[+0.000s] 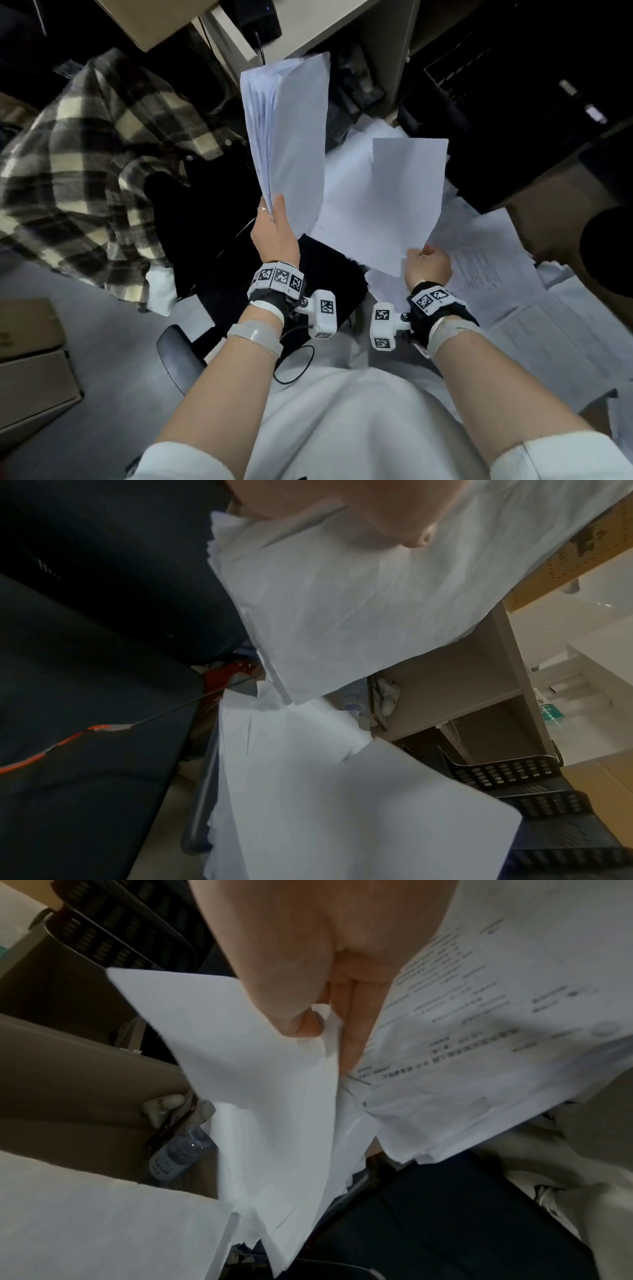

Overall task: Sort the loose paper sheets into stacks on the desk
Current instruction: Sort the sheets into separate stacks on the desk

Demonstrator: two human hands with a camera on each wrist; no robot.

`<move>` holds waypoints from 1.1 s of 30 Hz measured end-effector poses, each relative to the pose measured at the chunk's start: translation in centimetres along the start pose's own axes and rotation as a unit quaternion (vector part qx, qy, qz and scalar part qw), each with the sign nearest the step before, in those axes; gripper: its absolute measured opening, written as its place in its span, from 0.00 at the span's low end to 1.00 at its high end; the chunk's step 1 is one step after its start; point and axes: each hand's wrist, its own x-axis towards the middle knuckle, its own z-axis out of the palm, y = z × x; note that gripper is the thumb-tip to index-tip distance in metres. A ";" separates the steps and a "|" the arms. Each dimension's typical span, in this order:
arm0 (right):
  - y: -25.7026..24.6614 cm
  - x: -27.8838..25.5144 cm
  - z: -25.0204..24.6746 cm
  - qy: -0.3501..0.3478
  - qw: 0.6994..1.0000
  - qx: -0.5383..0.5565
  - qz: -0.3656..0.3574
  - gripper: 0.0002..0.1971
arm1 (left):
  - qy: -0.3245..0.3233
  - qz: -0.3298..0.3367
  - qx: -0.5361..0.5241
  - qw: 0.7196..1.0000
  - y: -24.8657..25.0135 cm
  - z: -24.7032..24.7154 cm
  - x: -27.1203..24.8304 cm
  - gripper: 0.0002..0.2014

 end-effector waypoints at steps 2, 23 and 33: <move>-0.8 0.8 0.7 -0.024 1.000 -0.001 0.008 0.15 | 0.006 0.004 0.006 1.000 0.5 -0.2 0.0 0.14; -1.6 1.6 -1.9 -0.067 0.982 0.159 -0.081 0.10 | -0.201 -0.142 -0.073 0.966 -1.4 3.2 -1.9 0.13; 0.2 0.3 -3.4 0.022 0.988 0.119 -0.098 0.20 | -0.254 -0.209 -0.012 0.944 -5.0 3.4 -1.8 0.22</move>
